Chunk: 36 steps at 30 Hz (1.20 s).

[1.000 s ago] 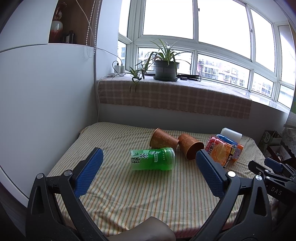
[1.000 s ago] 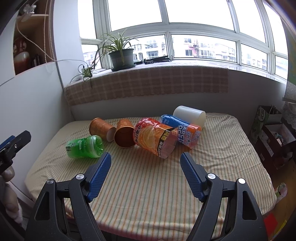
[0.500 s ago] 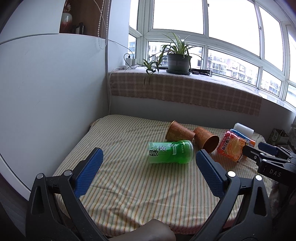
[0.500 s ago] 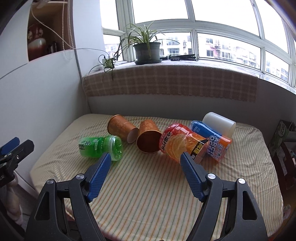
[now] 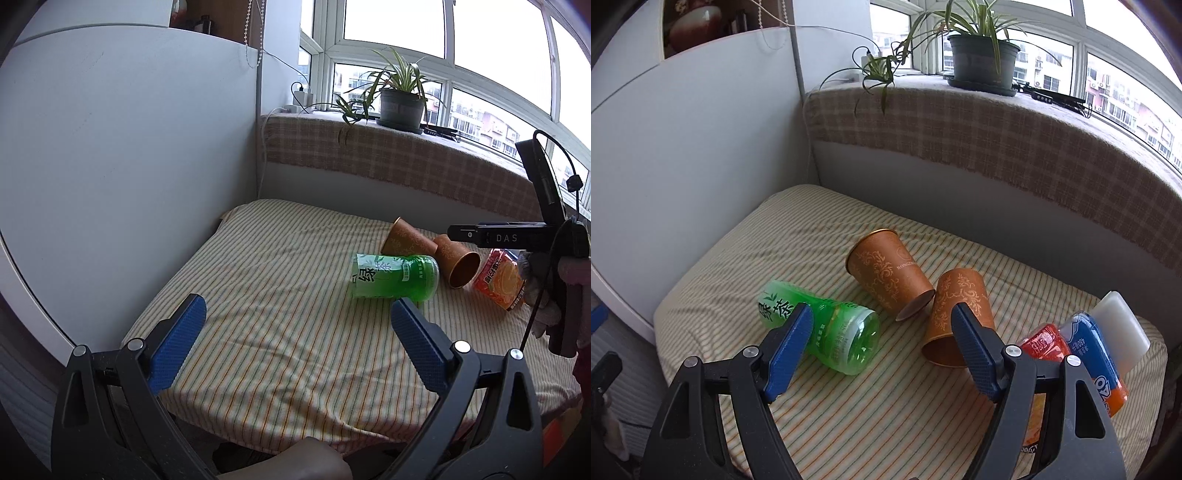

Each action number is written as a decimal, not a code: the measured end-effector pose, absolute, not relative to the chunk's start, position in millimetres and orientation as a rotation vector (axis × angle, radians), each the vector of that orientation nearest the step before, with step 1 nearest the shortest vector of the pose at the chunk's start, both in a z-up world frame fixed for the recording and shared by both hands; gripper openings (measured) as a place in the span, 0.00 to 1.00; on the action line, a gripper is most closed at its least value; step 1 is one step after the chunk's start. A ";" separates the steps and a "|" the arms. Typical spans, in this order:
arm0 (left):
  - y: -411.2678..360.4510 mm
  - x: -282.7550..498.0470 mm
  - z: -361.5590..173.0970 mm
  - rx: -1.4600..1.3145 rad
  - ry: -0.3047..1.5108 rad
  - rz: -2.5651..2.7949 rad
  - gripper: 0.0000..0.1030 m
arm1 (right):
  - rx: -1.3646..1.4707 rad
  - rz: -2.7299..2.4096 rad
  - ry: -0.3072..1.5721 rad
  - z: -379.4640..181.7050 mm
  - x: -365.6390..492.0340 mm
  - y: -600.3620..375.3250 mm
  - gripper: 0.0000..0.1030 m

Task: Flip cup upright
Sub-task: 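Move the right tool down to the tipped brown cup and close around it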

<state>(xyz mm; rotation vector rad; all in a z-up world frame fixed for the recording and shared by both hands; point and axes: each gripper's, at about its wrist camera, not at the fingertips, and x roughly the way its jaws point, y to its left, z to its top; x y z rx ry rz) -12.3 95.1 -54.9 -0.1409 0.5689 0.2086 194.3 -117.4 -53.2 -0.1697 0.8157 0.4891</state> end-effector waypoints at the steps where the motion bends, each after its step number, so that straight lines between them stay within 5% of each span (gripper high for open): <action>1: 97.6 -12.9 -56.1 -0.147 0.574 0.211 0.99 | -0.188 0.497 0.832 -55.8 201.9 -111.9 0.75; 16: 125.1 -20.1 -67.7 -0.215 0.625 0.272 0.99 | -0.437 0.578 1.070 -106.9 279.8 -58.1 0.75; 36: 128.4 -22.5 -66.6 -0.224 0.626 0.291 0.99 | -0.510 0.566 1.120 -134.6 301.7 -44.0 0.67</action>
